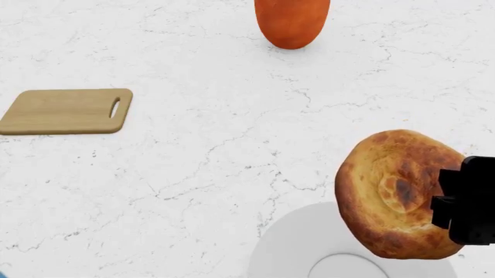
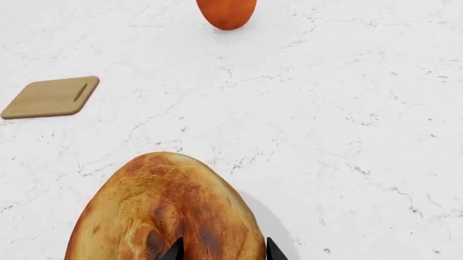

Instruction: Place all breads on the cutting board.

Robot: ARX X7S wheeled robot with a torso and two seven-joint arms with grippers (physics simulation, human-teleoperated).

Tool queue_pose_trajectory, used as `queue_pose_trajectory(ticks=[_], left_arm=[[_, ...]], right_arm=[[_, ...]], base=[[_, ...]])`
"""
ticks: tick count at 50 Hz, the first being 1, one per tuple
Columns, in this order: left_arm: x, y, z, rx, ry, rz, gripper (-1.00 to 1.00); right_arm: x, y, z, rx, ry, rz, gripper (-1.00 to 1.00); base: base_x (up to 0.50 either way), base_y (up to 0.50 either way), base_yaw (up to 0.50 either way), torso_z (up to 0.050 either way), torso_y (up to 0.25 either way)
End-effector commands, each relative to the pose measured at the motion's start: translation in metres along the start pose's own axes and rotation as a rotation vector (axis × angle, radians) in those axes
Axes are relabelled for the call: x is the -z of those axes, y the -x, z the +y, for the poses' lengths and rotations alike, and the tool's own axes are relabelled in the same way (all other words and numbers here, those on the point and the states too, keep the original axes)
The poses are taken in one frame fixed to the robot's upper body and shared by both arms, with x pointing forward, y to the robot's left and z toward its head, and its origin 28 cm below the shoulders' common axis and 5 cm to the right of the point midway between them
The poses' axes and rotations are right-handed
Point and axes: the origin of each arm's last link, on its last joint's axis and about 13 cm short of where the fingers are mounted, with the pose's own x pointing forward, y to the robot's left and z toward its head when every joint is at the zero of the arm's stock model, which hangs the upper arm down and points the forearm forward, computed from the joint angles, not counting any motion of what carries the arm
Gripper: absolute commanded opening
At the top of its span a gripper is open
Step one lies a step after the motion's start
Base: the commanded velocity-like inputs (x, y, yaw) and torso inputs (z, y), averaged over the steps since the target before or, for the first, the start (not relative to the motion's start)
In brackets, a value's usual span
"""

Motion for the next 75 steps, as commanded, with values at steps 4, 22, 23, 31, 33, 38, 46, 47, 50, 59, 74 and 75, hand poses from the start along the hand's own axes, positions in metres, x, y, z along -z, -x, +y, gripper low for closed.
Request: queue_pose_trajectory(ticks=[4,22,23,31,33,38,46,47,50,59,74,75], left_arm=[[0.000,-0.012,-0.003,0.002,-0.059,0.013,-1.00],[-0.009,0.039,0.007,-0.076,-0.041,-0.157,-1.00],[-0.009,0.043,0.010,-0.085,-0.033,-0.177,-1.00],[-0.019,0.060,0.018,-0.125,0.003,-0.317,-1.00],[-0.021,0.067,0.020,-0.155,0.005,-0.348,-1.00],[-0.024,0.084,0.024,-0.197,0.035,-0.437,-1.00],[-0.034,0.101,0.044,-0.361,0.146,-0.588,-1.00],[-0.035,0.105,0.045,-0.388,0.152,-0.610,-1.00],[-0.037,0.112,0.048,-0.387,0.200,-0.669,-1.00],[-0.052,0.130,0.060,-0.579,0.330,-0.776,-1.00],[-0.067,0.143,0.067,-0.721,0.429,-0.806,-1.00],[-0.067,0.143,0.067,-0.725,0.431,-0.807,-1.00]], right_arm=[[-0.003,0.004,0.001,0.001,0.015,-0.013,-1.00],[-0.009,0.013,0.003,-0.005,0.042,-0.050,-1.00],[-0.009,0.014,0.003,-0.003,0.050,-0.059,-1.00],[-0.016,0.022,0.006,-0.003,0.071,-0.123,-1.00],[-0.018,0.025,0.007,-0.007,0.073,-0.141,-1.00],[-0.023,0.031,0.008,0.004,0.096,-0.185,-1.00],[-0.027,0.036,0.011,0.020,0.139,-0.208,-1.00],[-0.028,0.036,0.011,0.028,0.144,-0.213,-1.00],[-0.031,0.039,0.012,0.037,0.145,-0.231,-1.00],[-0.043,0.043,0.020,0.070,0.203,-0.295,-1.00],[-0.045,0.041,0.025,0.073,0.222,-0.325,-1.00],[-0.046,0.040,0.026,0.069,0.220,-0.326,-1.00]], base=[[0.00,0.00,-0.01,0.000,0.000],[0.00,0.00,0.00,0.000,0.000],[0.00,0.00,0.00,0.000,0.000],[0.00,0.00,0.00,0.000,0.000],[0.00,0.00,0.00,0.000,0.000],[0.00,0.00,0.00,0.000,0.000],[0.00,0.00,0.00,0.000,0.000],[0.00,0.00,0.00,0.000,0.000],[0.00,0.00,0.00,0.000,0.000],[0.00,0.00,0.00,0.000,0.000],[0.00,0.09,0.00,0.000,0.000],[0.00,0.50,0.00,0.000,0.000]])
